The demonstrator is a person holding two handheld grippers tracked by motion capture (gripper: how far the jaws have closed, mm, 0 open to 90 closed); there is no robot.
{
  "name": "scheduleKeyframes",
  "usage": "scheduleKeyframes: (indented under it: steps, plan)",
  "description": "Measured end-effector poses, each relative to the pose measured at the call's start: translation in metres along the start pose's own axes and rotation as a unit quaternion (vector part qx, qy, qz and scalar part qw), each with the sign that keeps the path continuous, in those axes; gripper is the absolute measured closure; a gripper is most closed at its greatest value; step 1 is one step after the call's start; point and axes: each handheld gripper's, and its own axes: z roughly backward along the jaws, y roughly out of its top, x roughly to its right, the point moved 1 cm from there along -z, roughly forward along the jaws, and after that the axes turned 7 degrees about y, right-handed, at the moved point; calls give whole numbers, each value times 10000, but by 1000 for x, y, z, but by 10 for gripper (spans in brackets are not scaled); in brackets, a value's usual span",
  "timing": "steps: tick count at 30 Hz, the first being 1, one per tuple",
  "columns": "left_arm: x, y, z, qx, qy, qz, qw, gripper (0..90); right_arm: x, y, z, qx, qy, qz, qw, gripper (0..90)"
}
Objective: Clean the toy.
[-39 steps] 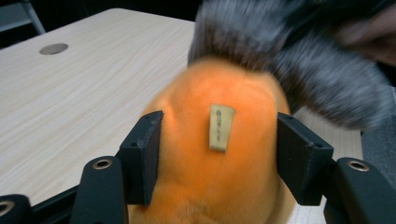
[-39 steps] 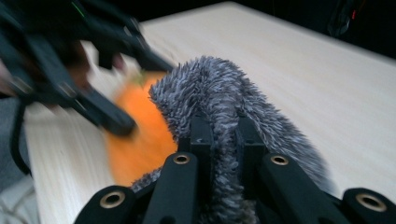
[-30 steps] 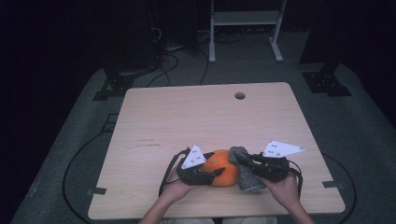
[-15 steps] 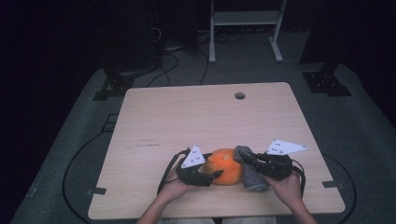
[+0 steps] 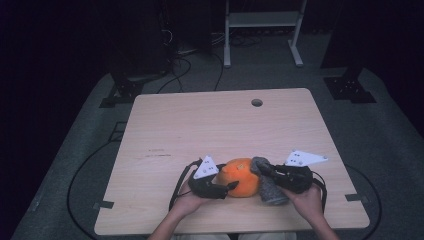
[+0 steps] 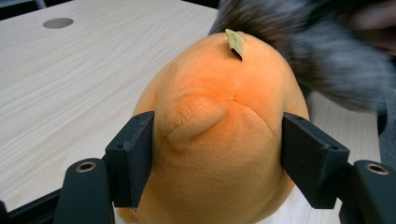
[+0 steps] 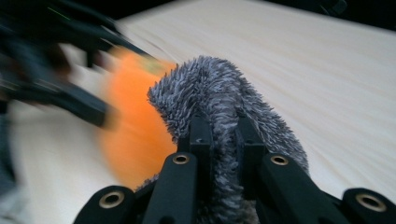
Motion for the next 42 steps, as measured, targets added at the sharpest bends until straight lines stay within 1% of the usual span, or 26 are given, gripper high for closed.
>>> scheduleKeyframes:
  steps: [1, 3, 5, 6, 8, 11, 12, 14, 15, 16, 17, 18, 19, 20, 24, 26, 28, 30, 32, 33, 35, 37, 38, 40, 41, 42]
  plan:
    - [1, 1, -1, 18, 22, 30, 10000, 297, -8, 4, -2, 12, 51, 181, 9998, 803]
    - [6, 1, -2, 44, 118, 40, 9999, 300, -22, 10, -6, 61, 234, 382, 9990, 803]
    - [11, 1, -2, 33, 210, -22, 9998, 304, -30, 13, -12, -63, 176, 583, 9981, 802]
    - [12, 1, -2, 35, 222, -20, 9997, 305, -29, 12, -15, -119, 136, 633, 9978, 802]
    - [14, 3, -1, 55, 88, -103, 9999, 296, -20, 9, -15, -77, 139, 501, 9986, 803]
    - [15, 3, 1, 137, -325, -341, 9988, 264, -3, 1, -8, 43, 101, 115, 9999, 803]
    - [15, 3, 2, 175, -337, -398, 9985, 249, 1, -1, -5, 53, 39, 70, 10000, 803]
    - [15, 2, -1, 127, -223, -339, 9991, 188, 5, -3, -2, 62, 75, -38, 9999, 803]
    - [15, 2, -3, 84, -155, -354, 9992, 171, 6, -4, -2, 63, 80, -20, 9999, 803]
    - [15, 2, -7, -76, 1, -385, 9992, 140, 5, -4, -3, 65, 60, -11, 10000, 803]
    - [14, 0, -10, -206, -2, -387, 9990, 122, 3, -3, -3, 44, 59, 21, 10000, 803]
    - [13, -2, -11, -164, -45, -308, 9994, 133, 0, -1, -4, 15, 75, 68, 9999, 803]
    - [13, -3, -10, -97, 6, -291, 9995, 184, -6, 1, -5, -20, -7, 209, 9998, 804]
    - [13, -2, -9, -99, 9, -301, 9995, 234, -12, 3, -5, -10, -33, 350, 9994, 804]
    - [18, 0, -6, -24, 124, -459, 9989, 313, -30, 12, -6, 66, 198, 549, 9983, 805]
    - [19, 1, -3, 99, 127, -452, 9988, 346, -32, 13, -8, 7, 132, 650, 9978, 805]
    - [17, 4, 0, 236, 130, -391, 9989, 364, -25, 11, -7, 57, 85, 575, 9983, 805]
    - [15, 7, 4, 349, 112, -332, 9988, 374, -10, 5, -3, 78, -14, 293, 9995, 806]
    - [14, 8, 6, 400, 144, -299, 9986, 379, 1, -1, 0, 90, -35, -80, 9999, 806]
    - [14, 8, 7, 380, 173, -334, 9986, 381, 3, -2, 1, 92, -32, -124, 9999, 806]
    - [16, 8, 6, 359, 199, -380, 9984, 385, -3, 3, 1, 154, 36, -59, 9999, 806]
    - [18, 9, 6, 347, 203, -426, 9983, 388, -16, 11, 0, 242, 181, 170, 9994, 805]
    - [19, 10, 6, 357, 195, -441, 9982, 388, -22, 14, -1, 229, 188, 306, 9991, 805]
    - [20, 11, 6, 358, 158, -426, 9983, 389, -27, 15, -4, 182, 99, 520, 9984, 805]
    - [20, 10, 7, 362, 148, -427, 9983, 389, -26, 14, -3, 182, 112, 476, 9986, 806]
    - [20, 10, 8, 375, 137, -409, 9984, 389, -20, 11, -2, 189, 157, 320, 9992, 805]
